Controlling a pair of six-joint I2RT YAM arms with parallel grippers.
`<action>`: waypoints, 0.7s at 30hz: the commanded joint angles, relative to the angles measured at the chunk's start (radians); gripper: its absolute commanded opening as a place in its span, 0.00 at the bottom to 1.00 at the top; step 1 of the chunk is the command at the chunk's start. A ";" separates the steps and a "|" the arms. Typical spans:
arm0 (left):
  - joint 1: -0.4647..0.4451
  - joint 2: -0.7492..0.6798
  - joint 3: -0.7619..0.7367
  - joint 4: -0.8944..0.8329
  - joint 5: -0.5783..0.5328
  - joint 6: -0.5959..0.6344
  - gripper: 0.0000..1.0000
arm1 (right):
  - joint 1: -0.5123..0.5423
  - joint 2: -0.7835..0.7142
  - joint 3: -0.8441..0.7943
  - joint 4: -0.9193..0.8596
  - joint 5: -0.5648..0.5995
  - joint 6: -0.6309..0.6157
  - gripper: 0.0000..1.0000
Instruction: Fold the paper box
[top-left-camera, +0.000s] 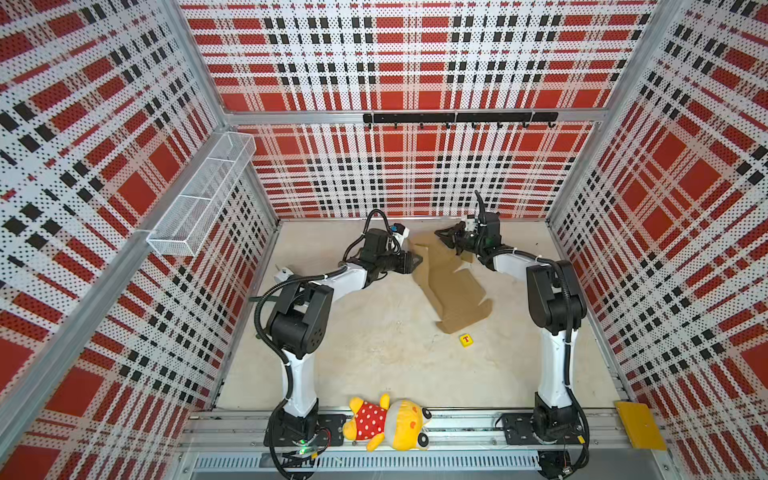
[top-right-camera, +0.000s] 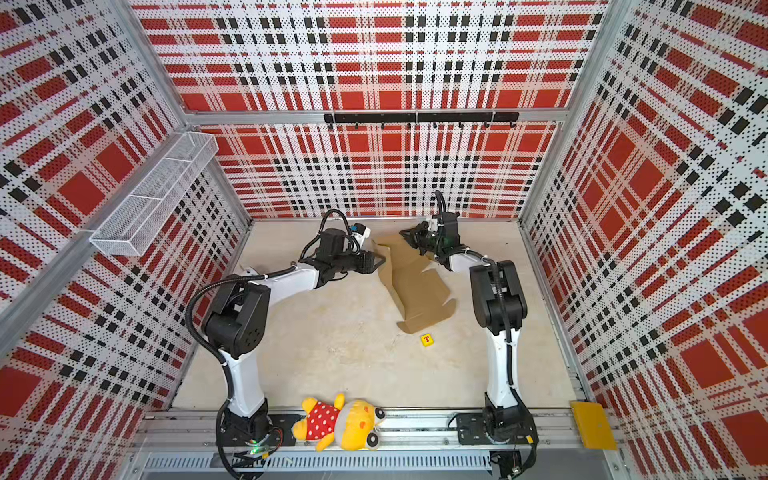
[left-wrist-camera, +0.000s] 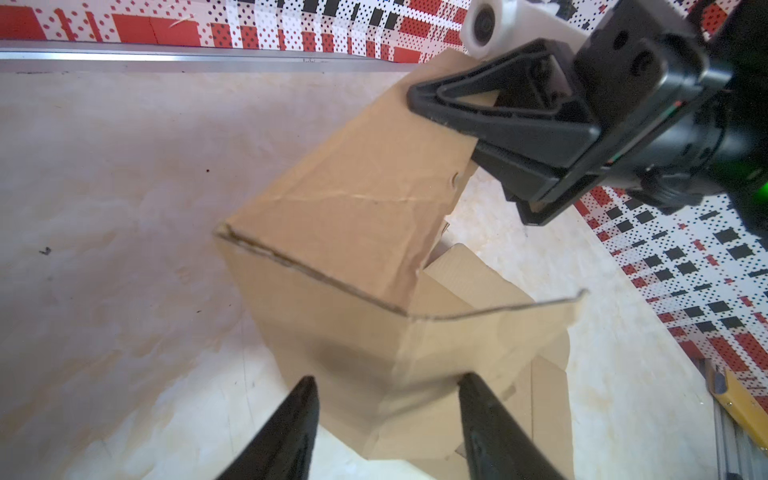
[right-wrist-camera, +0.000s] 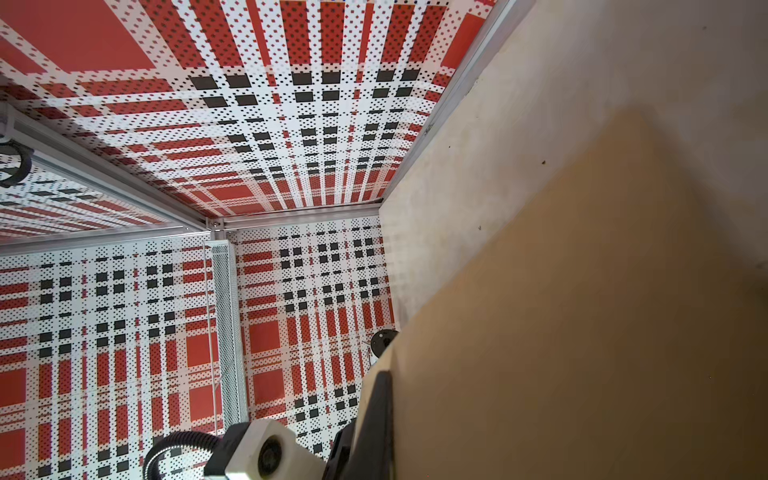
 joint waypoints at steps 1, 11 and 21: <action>-0.028 0.004 -0.006 0.079 -0.058 -0.016 0.59 | 0.007 0.029 -0.050 -0.040 0.008 0.018 0.00; -0.067 -0.022 -0.034 0.087 -0.231 0.047 0.65 | 0.008 -0.070 -0.174 0.085 0.065 0.096 0.00; -0.118 -0.031 -0.041 0.137 -0.284 0.017 0.60 | 0.029 -0.154 -0.283 0.118 0.102 0.111 0.01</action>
